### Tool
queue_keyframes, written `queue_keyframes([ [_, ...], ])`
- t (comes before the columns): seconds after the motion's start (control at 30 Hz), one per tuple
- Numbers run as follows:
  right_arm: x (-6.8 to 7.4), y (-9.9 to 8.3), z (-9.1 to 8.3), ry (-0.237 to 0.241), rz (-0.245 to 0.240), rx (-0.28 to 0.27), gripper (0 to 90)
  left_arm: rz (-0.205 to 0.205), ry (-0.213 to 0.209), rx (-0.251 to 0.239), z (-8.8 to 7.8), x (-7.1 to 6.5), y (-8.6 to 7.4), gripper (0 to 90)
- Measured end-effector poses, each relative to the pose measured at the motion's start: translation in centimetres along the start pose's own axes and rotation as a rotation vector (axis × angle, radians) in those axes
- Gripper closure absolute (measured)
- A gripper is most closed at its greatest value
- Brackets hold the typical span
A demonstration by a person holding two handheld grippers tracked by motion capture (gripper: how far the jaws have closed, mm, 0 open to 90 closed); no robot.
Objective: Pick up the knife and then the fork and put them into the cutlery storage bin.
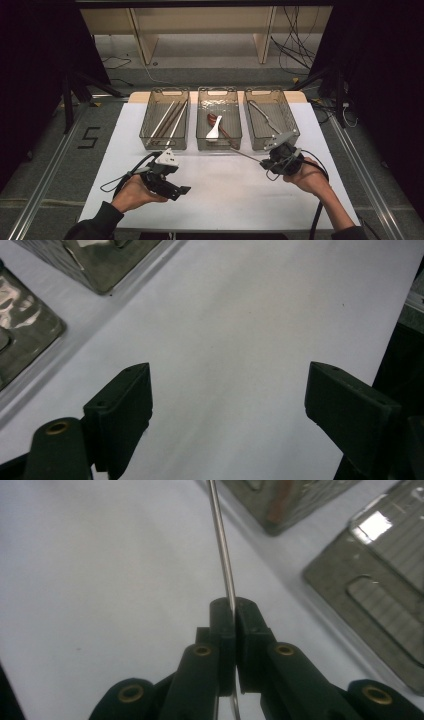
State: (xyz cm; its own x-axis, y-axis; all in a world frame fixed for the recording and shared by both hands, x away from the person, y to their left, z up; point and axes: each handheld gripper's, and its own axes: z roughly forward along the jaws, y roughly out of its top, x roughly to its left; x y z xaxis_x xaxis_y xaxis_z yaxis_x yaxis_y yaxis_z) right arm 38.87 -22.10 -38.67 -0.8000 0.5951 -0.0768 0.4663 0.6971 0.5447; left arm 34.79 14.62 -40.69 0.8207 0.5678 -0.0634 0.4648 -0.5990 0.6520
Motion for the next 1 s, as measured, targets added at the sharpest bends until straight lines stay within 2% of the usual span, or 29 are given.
queue_keyframes([
  [0.2, -2.5, 1.3, -0.5, -0.042, 0.053, -0.016, 88.2, -0.035, 0.029, -0.048, -0.7, 0.5, -0.7, 17.4],
  [0.4, -5.7, 3.1, -1.1, -0.113, 0.147, -0.029, 88.1, -0.056, 0.052, -0.058, -1.0, 0.7, -1.5, 16.4],
  [0.57, -8.2, 4.1, -0.6, -0.158, 0.222, -0.018, 88.1, -0.067, 0.071, -0.077, -1.5, 0.9, -1.9, 15.9],
  [0.7, -9.6, 4.5, 0.1, -0.178, 0.257, -0.003, 88.1, -0.086, 0.064, -0.089, -1.8, 1.2, -2.2, 15.9],
  [1.0, -12.0, 5.1, 1.6, -0.217, 0.33, 0.031, 88.1, -0.075, 0.061, -0.066, -1.4, 0.7, -2.6, 15.7],
])
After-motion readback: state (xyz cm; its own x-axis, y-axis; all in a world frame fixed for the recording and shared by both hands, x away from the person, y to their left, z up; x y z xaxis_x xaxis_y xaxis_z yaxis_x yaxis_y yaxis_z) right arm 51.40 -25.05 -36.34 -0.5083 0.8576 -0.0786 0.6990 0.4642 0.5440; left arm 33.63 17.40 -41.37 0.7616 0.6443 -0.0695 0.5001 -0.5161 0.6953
